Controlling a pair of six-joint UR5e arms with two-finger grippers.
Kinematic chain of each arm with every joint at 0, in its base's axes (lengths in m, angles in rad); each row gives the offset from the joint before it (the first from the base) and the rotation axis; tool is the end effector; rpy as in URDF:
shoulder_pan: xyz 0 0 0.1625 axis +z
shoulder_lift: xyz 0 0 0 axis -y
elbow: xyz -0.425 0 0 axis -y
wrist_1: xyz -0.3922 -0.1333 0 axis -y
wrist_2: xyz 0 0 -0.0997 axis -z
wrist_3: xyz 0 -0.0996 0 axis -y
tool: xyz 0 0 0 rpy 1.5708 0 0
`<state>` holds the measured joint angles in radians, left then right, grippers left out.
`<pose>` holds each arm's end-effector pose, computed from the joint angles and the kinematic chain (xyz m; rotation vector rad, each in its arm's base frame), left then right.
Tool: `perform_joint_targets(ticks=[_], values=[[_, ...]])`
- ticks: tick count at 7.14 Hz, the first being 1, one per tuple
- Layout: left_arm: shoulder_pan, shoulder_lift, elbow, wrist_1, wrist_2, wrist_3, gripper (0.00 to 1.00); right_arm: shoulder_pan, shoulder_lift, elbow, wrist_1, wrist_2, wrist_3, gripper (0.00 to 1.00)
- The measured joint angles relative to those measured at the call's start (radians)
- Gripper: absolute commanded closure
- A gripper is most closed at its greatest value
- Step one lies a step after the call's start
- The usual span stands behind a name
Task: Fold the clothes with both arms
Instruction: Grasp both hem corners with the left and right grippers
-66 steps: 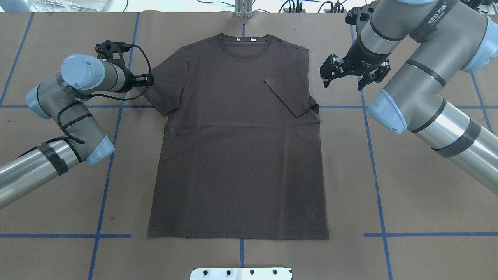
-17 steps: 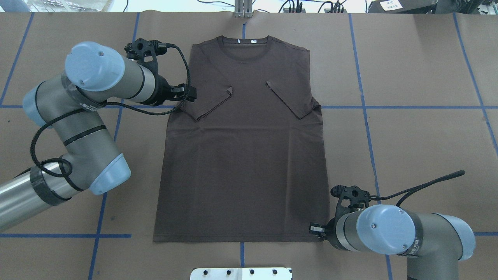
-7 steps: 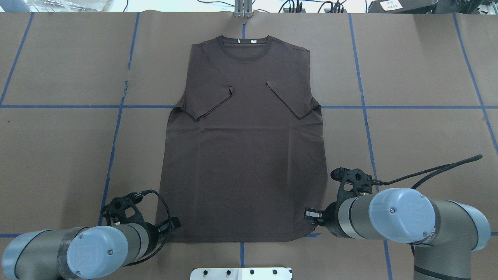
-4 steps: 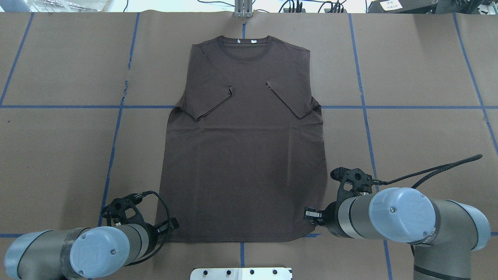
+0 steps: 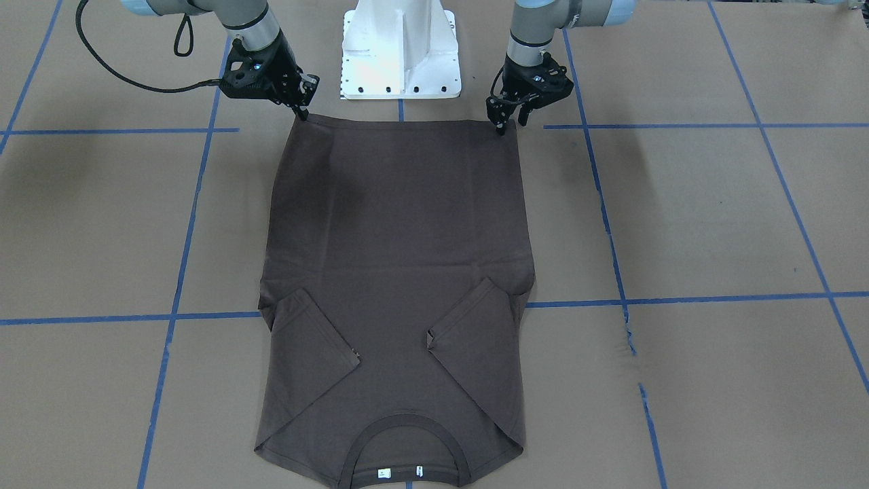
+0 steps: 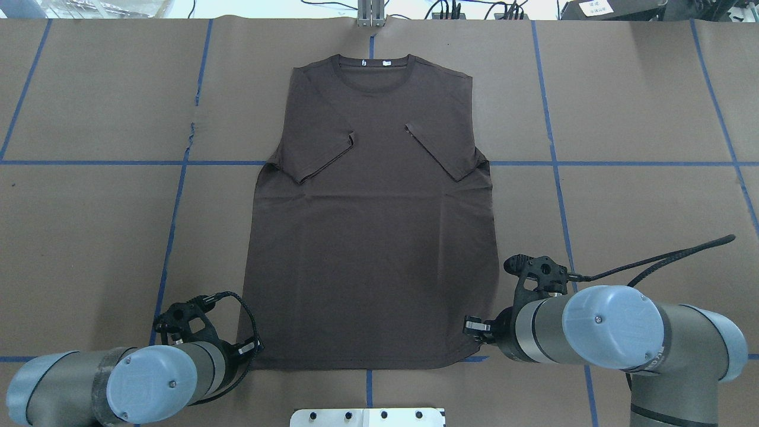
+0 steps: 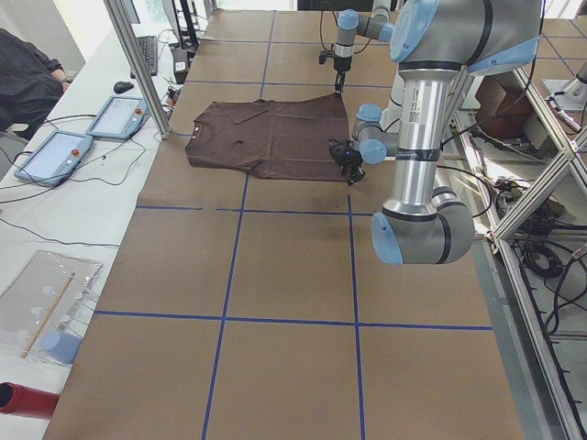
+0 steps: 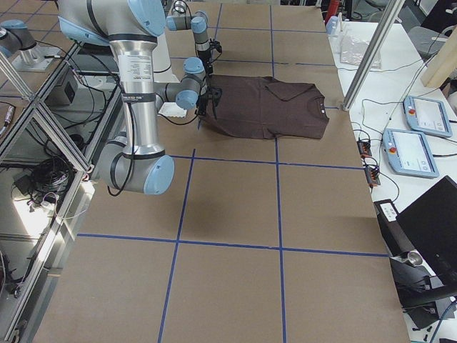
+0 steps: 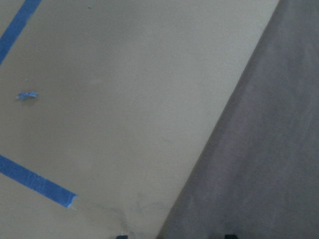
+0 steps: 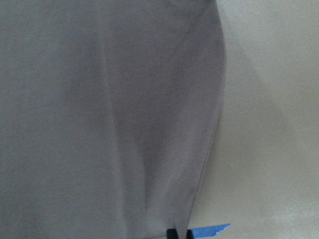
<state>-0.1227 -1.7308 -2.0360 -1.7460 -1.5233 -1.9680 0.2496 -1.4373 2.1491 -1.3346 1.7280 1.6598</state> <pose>0.5057 -0.2014 0.3503 -0.0657 0.8082 -0.5105 -0.4473 -0.2355 0.3039 -0.0691 -0.9568 0.2378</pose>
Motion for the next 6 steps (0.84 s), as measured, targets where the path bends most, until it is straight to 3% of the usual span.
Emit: perform_joint_targets(ticks=[1,6], values=[[0.000,0.000,-0.001,0.000,0.000,0.000,1.00,0.002,0.000,0.000,0.000,0.002,0.000,1.00],[-0.001,-0.002,-0.066,0.049,-0.005,0.012,1.00,0.023,-0.006,0.014,0.000,0.043,-0.012,1.00]])
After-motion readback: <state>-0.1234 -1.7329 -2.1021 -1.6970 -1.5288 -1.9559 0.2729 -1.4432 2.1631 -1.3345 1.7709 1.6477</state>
